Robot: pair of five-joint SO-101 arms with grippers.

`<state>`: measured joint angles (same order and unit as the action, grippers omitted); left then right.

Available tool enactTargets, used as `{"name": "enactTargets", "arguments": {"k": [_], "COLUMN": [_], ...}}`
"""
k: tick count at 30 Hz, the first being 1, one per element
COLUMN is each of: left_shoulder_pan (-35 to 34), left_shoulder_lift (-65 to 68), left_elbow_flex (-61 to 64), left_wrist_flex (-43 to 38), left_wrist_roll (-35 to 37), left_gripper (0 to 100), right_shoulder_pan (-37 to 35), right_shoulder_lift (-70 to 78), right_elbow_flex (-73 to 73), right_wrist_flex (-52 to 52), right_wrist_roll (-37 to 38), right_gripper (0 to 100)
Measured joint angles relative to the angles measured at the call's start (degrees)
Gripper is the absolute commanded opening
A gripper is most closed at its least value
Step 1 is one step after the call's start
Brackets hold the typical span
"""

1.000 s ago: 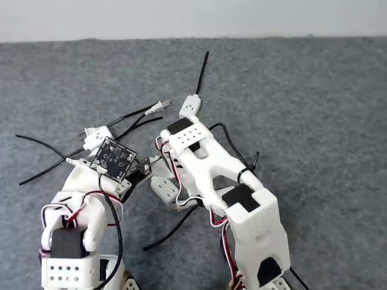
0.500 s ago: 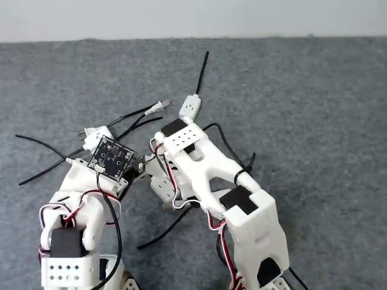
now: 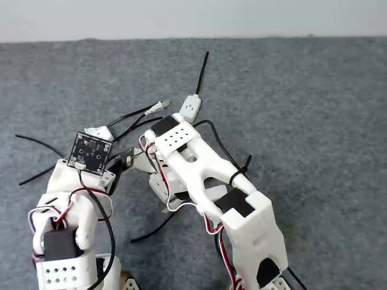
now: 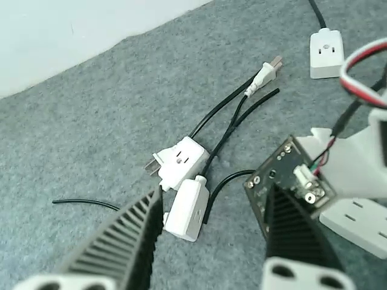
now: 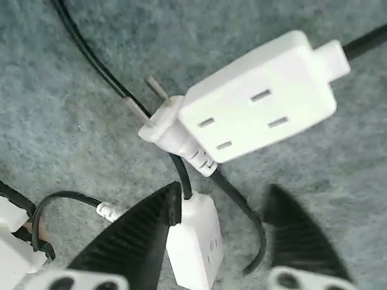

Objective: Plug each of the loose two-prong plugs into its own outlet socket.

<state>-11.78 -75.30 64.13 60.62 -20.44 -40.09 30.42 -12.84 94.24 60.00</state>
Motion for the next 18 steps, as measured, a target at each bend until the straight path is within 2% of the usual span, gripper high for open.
{"name": "enactTargets", "arguments": {"k": [3, 18], "left_shoulder_pan": [0.0, -0.97], "left_shoulder_lift": [0.0, 0.0], "left_elbow_flex": [0.0, 0.0], "left_wrist_flex": [0.0, 0.0], "left_wrist_roll": [0.18, -0.09], "left_gripper": [26, 25], "right_shoulder_pan": [-0.26, -2.99], "right_shoulder_lift": [0.0, 1.14], "right_elbow_flex": [0.0, 0.0], "right_wrist_flex": [0.0, 0.09], "right_wrist_roll": [-0.09, -4.22], "right_gripper": [22.9, 22.9]}}
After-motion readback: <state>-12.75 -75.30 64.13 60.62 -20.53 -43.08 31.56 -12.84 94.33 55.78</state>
